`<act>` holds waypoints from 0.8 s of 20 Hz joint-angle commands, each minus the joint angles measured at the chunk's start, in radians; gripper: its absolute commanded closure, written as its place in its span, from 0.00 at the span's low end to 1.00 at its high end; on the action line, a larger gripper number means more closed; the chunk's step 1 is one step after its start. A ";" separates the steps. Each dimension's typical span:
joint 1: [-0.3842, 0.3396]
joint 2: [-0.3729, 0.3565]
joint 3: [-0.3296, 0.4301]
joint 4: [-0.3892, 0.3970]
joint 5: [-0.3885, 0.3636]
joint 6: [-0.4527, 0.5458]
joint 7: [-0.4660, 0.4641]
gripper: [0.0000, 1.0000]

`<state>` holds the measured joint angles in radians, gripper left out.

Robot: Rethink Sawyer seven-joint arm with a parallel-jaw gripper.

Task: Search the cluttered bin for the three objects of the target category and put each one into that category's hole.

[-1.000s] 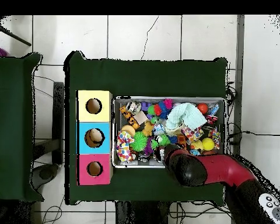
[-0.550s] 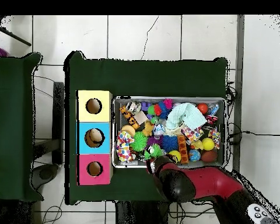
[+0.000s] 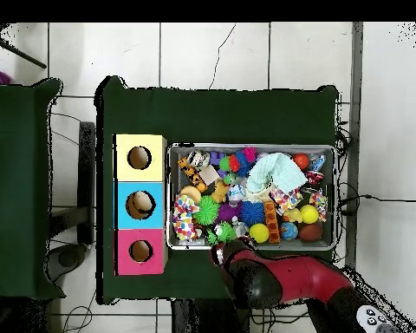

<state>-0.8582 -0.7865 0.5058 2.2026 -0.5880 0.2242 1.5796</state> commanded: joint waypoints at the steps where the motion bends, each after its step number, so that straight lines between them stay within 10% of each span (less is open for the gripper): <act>1: 0.002 0.036 -0.027 -0.035 -0.043 -0.041 0.079 0.00; 16: 0.050 0.010 -0.047 -0.047 -0.030 -0.052 0.104 0.00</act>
<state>-0.8345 -0.7867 0.4848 2.2026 -0.5880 0.2215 1.5796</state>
